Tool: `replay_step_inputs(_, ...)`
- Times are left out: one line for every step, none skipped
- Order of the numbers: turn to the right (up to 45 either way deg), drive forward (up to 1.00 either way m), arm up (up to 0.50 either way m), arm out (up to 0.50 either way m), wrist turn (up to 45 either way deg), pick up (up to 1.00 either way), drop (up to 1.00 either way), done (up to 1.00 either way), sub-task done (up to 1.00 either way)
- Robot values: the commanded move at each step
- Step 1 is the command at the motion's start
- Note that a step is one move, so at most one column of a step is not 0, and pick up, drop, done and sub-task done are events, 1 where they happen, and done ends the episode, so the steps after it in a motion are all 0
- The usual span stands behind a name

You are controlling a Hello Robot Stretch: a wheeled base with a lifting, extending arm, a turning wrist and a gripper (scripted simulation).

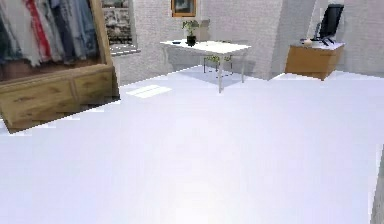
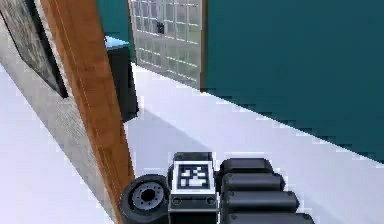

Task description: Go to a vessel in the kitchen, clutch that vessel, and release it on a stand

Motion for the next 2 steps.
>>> replay_step_inputs(0.0, 0.4, 0.0, 0.0, 0.0, 0.0, 0.0, 0.0, 0.0)
replay_step_inputs(42.0, 0.0, 0.0, 0.0, 0.0, 0.0, 0.0, 0.0, 0.0)
